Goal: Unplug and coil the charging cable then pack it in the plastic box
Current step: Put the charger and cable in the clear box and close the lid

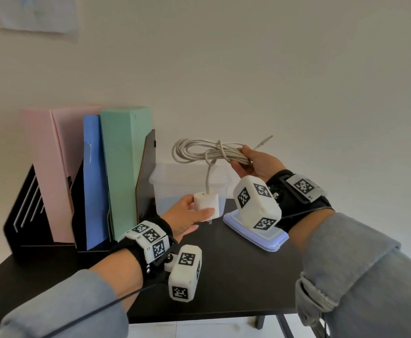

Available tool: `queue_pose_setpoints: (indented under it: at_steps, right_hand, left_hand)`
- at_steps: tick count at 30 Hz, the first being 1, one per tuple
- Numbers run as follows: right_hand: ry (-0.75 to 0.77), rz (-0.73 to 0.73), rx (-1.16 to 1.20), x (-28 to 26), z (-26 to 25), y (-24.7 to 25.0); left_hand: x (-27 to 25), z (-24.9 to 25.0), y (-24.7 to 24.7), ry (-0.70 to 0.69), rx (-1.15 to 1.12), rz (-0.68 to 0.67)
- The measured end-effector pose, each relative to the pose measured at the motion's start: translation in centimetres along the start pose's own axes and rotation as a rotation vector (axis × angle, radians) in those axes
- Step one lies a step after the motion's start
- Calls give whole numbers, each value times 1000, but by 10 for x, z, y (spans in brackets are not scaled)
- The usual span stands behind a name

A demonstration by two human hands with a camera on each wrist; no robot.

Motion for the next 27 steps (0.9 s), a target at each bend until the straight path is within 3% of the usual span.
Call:
queue_pose_setpoints:
  at_steps: [4, 12, 16, 19, 22, 27]
  right_hand:
    - [14, -6, 86, 10, -3, 8]
    - [50, -75, 97, 44, 19, 8]
    - [126, -88, 31, 61, 35, -2]
    - [167, -28, -158, 77, 46, -5]
    - [195, 60, -305, 94, 55, -1]
    - [246, 115, -272, 114, 60, 9]
  left_hand:
    - [-2, 10, 14, -7, -240, 5]
    - [22, 53, 54, -265, -322, 409]
    - [44, 58, 67, -321, -132, 559]
    - [57, 52, 73, -336, 113, 663]
    - [69, 45, 76, -310, 137, 676]
    - [86, 42, 76, -284, 166, 689]
Point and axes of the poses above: each hand's wrist, its own x-axis towards the middle knuckle, its own y-axis out of the back of the hand, z = x × y, the point moved 3 cm from there along x, towards the middle knuckle, and after that the axes turned 5 degrees about -x, right-handed, at the moved point
